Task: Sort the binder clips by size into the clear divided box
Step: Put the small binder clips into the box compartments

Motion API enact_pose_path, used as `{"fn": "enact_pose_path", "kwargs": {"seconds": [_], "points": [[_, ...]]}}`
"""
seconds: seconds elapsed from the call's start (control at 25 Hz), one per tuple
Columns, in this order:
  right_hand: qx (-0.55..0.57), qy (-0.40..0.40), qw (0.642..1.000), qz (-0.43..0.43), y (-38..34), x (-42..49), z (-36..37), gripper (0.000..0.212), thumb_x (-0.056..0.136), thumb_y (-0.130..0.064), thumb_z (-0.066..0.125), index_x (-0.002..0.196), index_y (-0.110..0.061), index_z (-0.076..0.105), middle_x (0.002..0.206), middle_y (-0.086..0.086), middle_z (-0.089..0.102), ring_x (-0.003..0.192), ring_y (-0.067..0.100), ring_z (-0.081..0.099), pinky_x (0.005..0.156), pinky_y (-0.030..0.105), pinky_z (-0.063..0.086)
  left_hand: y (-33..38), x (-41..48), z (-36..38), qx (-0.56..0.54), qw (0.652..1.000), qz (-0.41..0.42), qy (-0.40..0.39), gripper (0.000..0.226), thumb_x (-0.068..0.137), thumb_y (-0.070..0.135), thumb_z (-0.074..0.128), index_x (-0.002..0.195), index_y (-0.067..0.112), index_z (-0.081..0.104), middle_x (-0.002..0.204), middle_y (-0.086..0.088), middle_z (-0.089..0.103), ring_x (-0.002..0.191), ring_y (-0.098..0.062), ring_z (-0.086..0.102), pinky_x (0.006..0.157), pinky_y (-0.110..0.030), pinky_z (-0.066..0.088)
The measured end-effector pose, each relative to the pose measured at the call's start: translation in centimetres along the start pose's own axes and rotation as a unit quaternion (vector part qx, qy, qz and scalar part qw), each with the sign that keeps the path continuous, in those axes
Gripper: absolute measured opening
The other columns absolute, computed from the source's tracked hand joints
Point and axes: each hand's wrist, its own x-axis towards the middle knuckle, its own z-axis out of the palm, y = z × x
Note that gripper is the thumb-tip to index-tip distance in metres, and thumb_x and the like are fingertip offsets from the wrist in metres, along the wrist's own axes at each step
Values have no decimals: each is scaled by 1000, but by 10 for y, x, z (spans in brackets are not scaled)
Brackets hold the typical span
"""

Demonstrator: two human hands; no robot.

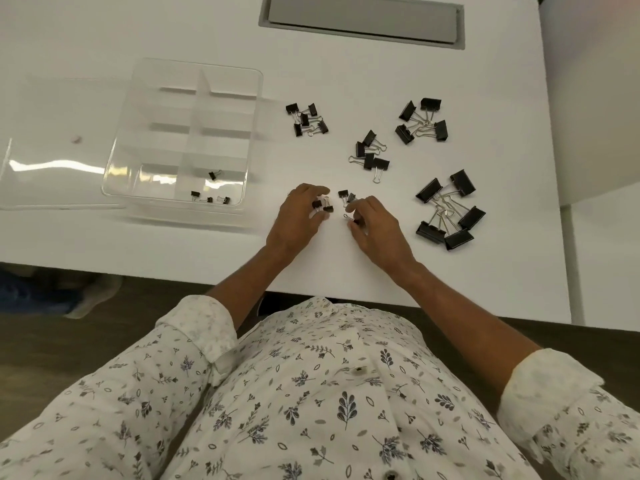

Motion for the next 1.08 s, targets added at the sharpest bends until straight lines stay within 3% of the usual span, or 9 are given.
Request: {"fn": "enact_pose_path", "kwargs": {"seconds": [0.2, 0.28, 0.48, 0.68, 0.84, 0.92, 1.08], "points": [[-8, -55, 998, -44, -8, 22, 12, 37, 95, -6, 61, 131, -11, 64, 128, 8, 59, 99, 23, 65, 85, 33, 54, -4, -13, -7, -49, 998, -20, 41, 37, 86, 9, 75, 121, 16, 66, 118, -2, 62, 100, -13, 64, 89, -30, 57], [-35, -67, 996, -55, -11, 28, 18, 29, 97, -10, 60, 125, -10, 69, 124, 10, 63, 104, 27, 65, 86, 38, 56, -6, -19, -11, -54, 996, -32, 58, 35, 84, 3, 70, 116, 16, 68, 115, 0, 61, 97, -10, 64, 87, -29, 57], [-59, -61, 995, -58, -17, 30, 23, 12, 98, -17, 63, 101, -7, 71, 101, 9, 67, 91, 26, 62, 75, 45, 55, -4, -30, -14, -41, 991, -76, 97, 32, 82, 0, 64, 110, 14, 71, 110, -1, 65, 90, -7, 66, 85, -33, 59], [-111, -46, 992, -46, -21, 29, 29, 16, 97, -10, 58, 110, -7, 67, 104, 12, 67, 92, 30, 61, 66, 44, 55, 1, -29, -18, -68, 987, -115, 85, 37, 83, 3, 66, 118, 13, 70, 107, 0, 72, 92, -9, 67, 89, -30, 59], [-49, -62, 997, 4, -24, 30, 30, 25, 99, -11, 59, 123, -9, 64, 113, 11, 61, 102, 24, 56, 83, 31, 46, 4, -26, -19, -89, 986, -114, 86, 35, 84, 1, 65, 115, 15, 71, 102, 7, 71, 85, 2, 66, 84, -25, 60], [-41, -67, 997, 23, -25, 29, 31, 30, 100, -11, 60, 129, -9, 63, 116, 11, 57, 104, 24, 54, 86, 31, 46, 7, -23, -21, -103, 986, -104, 76, 34, 84, 1, 65, 114, 16, 72, 100, 8, 71, 84, 3, 67, 82, -22, 60], [-56, -18, 998, -2, -22, 17, 32, 16, 100, -7, 61, 112, -7, 71, 106, 9, 57, 95, 23, 54, 76, 34, 51, 13, -14, -32, -142, 984, -88, 63, 32, 87, 0, 64, 114, 14, 72, 105, 5, 73, 88, -1, 68, 81, -17, 58]]}}
